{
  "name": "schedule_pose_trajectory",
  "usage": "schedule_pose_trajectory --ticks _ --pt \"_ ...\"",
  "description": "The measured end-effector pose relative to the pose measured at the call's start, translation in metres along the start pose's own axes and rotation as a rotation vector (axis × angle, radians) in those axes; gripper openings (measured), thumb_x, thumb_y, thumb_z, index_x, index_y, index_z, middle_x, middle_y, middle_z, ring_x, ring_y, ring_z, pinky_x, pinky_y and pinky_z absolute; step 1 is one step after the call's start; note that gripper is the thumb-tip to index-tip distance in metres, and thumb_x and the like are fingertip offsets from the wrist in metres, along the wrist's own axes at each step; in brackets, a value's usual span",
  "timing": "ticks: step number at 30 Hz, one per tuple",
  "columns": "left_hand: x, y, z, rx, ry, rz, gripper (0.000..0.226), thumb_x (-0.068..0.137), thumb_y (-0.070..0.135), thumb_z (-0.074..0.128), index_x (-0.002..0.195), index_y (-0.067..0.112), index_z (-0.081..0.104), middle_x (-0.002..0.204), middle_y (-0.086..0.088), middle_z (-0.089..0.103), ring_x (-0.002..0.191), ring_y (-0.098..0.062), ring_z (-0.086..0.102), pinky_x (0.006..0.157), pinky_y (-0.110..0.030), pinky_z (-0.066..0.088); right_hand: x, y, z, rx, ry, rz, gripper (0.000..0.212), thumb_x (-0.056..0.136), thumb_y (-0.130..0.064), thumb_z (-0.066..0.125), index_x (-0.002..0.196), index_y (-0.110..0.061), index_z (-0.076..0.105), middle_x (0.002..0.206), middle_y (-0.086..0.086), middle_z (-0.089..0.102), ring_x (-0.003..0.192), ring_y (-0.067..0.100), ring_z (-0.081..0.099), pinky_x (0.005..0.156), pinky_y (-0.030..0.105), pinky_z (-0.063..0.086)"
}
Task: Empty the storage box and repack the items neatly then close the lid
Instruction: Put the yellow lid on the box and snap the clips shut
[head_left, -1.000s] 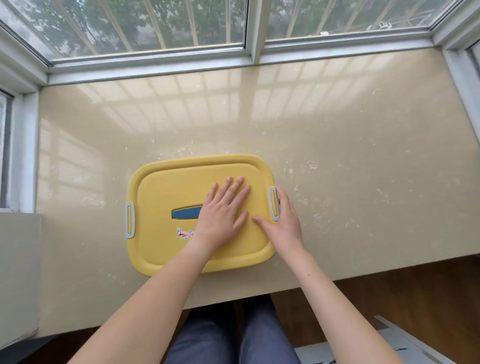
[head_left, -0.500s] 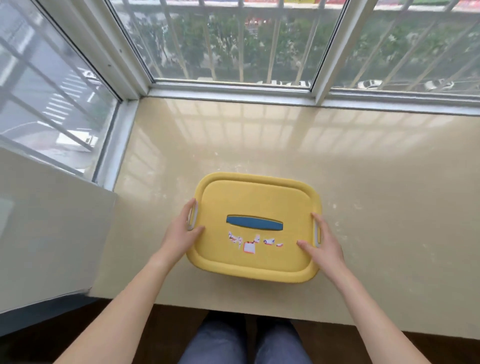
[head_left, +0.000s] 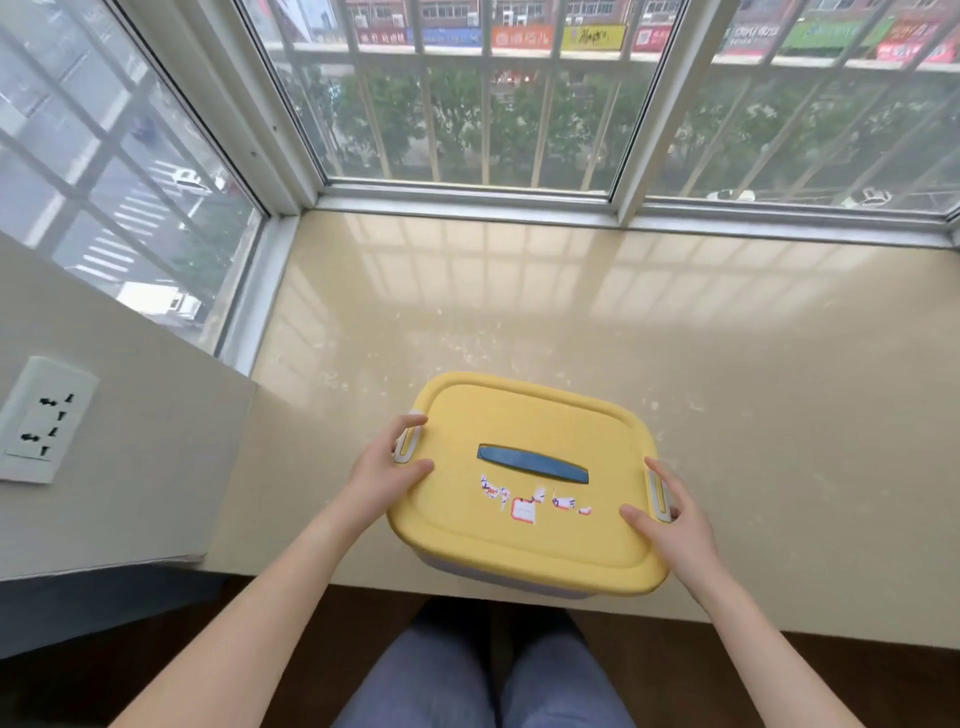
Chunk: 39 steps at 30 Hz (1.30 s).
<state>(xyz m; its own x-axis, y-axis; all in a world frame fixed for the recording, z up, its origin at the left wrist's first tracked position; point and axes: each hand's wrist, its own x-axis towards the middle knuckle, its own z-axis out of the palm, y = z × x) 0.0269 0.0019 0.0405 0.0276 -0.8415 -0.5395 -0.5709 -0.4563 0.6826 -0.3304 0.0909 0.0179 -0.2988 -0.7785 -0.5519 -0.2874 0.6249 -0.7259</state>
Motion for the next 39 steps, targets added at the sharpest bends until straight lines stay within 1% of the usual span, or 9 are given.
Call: schedule_pose_trajectory --ticks 4,8,12,17,20,23,27,31,39 --pt "-0.033 0.019 -0.004 -0.014 0.03 0.034 0.04 0.083 0.022 0.073 0.113 0.044 0.058 0.119 0.011 0.058 0.109 -0.016 0.052 0.078 -0.027 0.041 -0.039 -0.01 -0.027 0.0 0.036 -0.039 0.068 0.08 -0.023 0.081 0.138 -0.04 0.05 0.135 0.002 0.054 0.118 0.025 0.054 0.094 0.043 0.051" --pt "-0.062 0.051 -0.01 -0.05 0.059 0.106 0.039 0.081 0.024 0.076 0.111 0.047 0.064 0.116 0.007 0.063 0.1 -0.017 0.059 0.086 -0.034 0.05 -0.062 -0.035 -0.062 0.016 0.073 -0.096 0.071 0.082 -0.027 0.079 0.143 -0.04 0.046 0.137 0.001 0.055 0.118 0.023 0.055 0.094 0.04 0.051" --pt "-0.08 0.092 -0.02 -0.102 0.102 0.216 0.039 0.082 0.025 0.076 0.113 0.047 0.066 0.113 0.008 0.064 0.094 -0.014 0.061 0.075 -0.025 0.048 -0.071 -0.075 -0.1 0.014 0.104 -0.225 0.072 0.082 -0.029 0.079 0.145 -0.041 0.044 0.139 -0.004 0.054 0.123 0.019 0.052 0.099 0.037 0.048" --pt "-0.094 0.136 -0.025 -0.164 0.179 0.293 0.041 0.084 0.024 0.075 0.118 0.043 0.066 0.119 0.004 0.062 0.1 -0.016 0.061 0.085 -0.029 0.05 -0.067 -0.122 -0.138 -0.016 0.096 -0.371 0.069 0.084 -0.027 0.077 0.145 -0.038 0.045 0.136 -0.018 0.048 0.122 0.009 0.047 0.096 0.027 0.04" --pt "-0.101 0.154 -0.025 -0.168 0.233 0.332 0.048 0.085 0.024 0.073 0.128 0.04 0.06 0.125 0.006 0.057 0.103 -0.013 0.054 0.083 -0.025 0.043 -0.057 -0.14 -0.154 -0.065 0.098 -0.441 0.066 0.083 -0.027 0.079 0.141 -0.038 0.05 0.131 -0.015 0.05 0.119 0.012 0.047 0.095 0.029 0.039" --pt "-0.108 0.16 -0.03 -0.183 0.276 0.342 0.06 0.085 0.025 0.074 0.139 0.038 0.05 0.126 0.008 0.055 0.114 -0.01 0.05 0.089 -0.024 0.039 -0.049 -0.155 -0.162 -0.107 0.069 -0.484 0.062 0.083 -0.029 0.078 0.138 -0.039 0.051 0.125 -0.008 0.051 0.113 0.015 0.047 0.091 0.03 0.039" --pt "-0.113 0.153 -0.041 -0.194 0.326 0.3 0.066 0.083 0.027 0.076 0.142 0.035 0.048 0.13 0.008 0.056 0.123 -0.011 0.049 0.096 -0.025 0.04 -0.037 -0.172 -0.158 -0.13 -0.002 -0.538 0.058 0.084 -0.026 0.077 0.137 -0.037 0.055 0.122 -0.003 0.055 0.111 0.017 0.052 0.088 0.032 0.043" --pt "-0.116 0.137 -0.058 -0.2 0.374 0.259 0.066 0.081 0.027 0.077 0.14 0.038 0.05 0.13 0.011 0.058 0.118 -0.013 0.055 0.095 -0.025 0.043 -0.025 -0.181 -0.137 -0.155 -0.073 -0.55 0.054 0.084 -0.034 0.076 0.132 -0.047 0.056 0.121 0.002 0.059 0.11 0.018 0.058 0.094 0.04 0.049" --pt "-0.105 0.1 -0.124 -0.157 0.461 0.202 0.065 0.08 0.028 0.078 0.138 0.039 0.052 0.126 0.014 0.057 0.111 -0.007 0.051 0.09 -0.023 0.039 -0.022 -0.216 -0.061 -0.183 -0.146 -0.579 0.055 0.084 -0.037 0.075 0.135 -0.044 0.054 0.119 0.001 0.057 0.111 0.017 0.054 0.089 0.032 0.044"
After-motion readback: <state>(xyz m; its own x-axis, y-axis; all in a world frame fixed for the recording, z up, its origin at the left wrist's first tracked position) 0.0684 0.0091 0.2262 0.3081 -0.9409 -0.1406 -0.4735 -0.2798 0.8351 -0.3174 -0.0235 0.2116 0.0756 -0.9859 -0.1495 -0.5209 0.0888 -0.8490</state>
